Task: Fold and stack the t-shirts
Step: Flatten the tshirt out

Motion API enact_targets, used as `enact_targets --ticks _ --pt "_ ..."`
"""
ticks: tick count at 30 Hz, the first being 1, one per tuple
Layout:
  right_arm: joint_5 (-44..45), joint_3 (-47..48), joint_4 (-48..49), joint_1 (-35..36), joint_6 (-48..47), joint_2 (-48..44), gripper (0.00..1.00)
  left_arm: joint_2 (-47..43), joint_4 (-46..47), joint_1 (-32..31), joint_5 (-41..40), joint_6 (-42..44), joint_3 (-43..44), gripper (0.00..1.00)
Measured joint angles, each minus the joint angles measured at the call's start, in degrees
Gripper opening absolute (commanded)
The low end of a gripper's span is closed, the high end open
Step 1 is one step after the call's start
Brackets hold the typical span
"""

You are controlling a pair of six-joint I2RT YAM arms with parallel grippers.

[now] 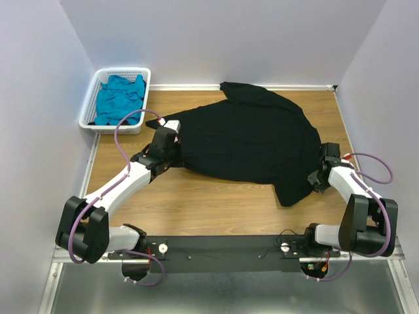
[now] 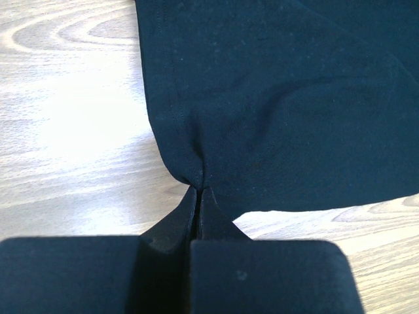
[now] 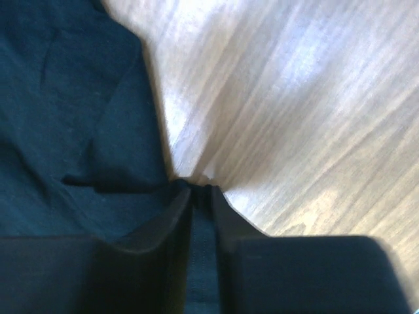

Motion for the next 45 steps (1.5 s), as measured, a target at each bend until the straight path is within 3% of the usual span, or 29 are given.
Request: enact_targets --ticks 4,10,14,21,30,34,45 --pt "-1.09 0.11 1.73 0.0 -0.26 0.52 0.01 0.0 0.0 0.0 0.0 0.0 0.0 0.0" --pt "-3.19 -0.26 1.75 -0.37 -0.28 -1.18 0.01 0.0 0.04 0.33 0.04 0.0 0.0 0.0" --pt "-5.11 2.36 -4.22 -0.33 -0.31 -4.28 0.01 -0.55 0.24 1.46 0.31 0.0 -0.07 0.0" --pt "-4.35 28.55 -9.05 -0.33 -2.8 -6.34 0.01 -1.68 -2.84 7.15 1.51 0.11 5.16 0.0" --pt "3.43 64.11 -8.68 -0.28 -9.68 -0.92 0.01 -0.2 -9.77 10.8 0.17 -1.55 37.0 0.0" --pt "6.71 74.95 -9.11 -0.24 -13.99 -0.2 0.01 -1.18 -11.87 10.75 -1.6 -1.77 49.62 0.0" --pt "10.01 91.8 -8.35 -0.11 -28.89 -6.05 0.01 -20.41 -11.85 10.71 -3.41 0.02 57.18 0.0"
